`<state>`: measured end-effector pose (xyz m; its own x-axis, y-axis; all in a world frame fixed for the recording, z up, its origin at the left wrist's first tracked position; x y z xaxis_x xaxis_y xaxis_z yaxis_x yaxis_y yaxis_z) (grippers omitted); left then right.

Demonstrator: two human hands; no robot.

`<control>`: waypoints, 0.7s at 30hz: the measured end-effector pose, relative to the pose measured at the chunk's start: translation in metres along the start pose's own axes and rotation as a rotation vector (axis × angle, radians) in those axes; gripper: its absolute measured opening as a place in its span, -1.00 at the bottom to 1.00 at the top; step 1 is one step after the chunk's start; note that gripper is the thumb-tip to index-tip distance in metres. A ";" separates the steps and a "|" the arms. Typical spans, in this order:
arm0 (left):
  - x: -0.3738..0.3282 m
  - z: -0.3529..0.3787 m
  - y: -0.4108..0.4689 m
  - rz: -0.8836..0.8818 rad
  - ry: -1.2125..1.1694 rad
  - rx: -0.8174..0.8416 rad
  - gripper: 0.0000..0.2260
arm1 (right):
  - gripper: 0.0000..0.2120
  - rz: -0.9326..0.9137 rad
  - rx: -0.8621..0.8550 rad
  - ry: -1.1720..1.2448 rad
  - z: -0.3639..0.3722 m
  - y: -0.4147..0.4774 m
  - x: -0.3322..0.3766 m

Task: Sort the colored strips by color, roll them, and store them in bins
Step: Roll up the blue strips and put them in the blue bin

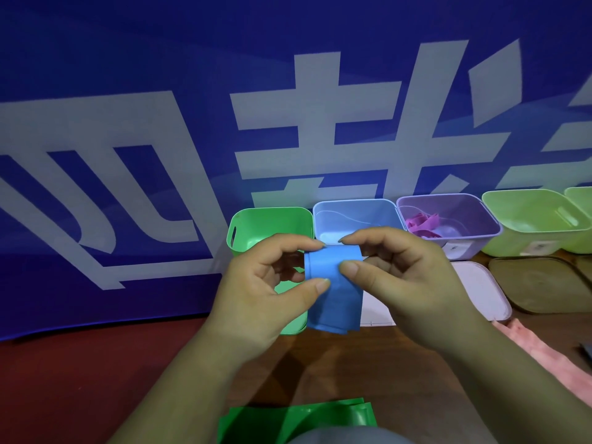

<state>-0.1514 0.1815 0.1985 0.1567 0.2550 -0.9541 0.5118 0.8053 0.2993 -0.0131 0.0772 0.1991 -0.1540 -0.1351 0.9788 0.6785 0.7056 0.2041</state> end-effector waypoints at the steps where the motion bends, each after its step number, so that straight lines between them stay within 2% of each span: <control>1: 0.000 -0.001 0.000 -0.002 -0.005 -0.007 -0.68 | -0.79 -0.001 -0.001 0.000 0.001 0.000 0.000; 12: 0.002 -0.009 -0.004 -0.068 -0.045 -0.071 -0.69 | -0.62 -0.061 0.078 0.011 0.008 -0.005 0.002; 21: 0.003 -0.011 0.000 -0.053 -0.015 -0.075 -0.67 | -0.65 -0.118 0.074 -0.045 0.009 -0.005 0.003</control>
<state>-0.1605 0.1884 0.1959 0.1444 0.2031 -0.9685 0.4549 0.8556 0.2472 -0.0236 0.0796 0.2008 -0.2633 -0.1899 0.9459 0.5989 0.7365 0.3145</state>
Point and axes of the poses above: each hand's wrist, its own y-axis towards the middle knuckle, its own z-axis out of the palm, x = y × z, the point moved 7 cm from there along y, towards the middle knuckle, and after that the axes turned 14 degrees about -x, right-handed, at the moved point
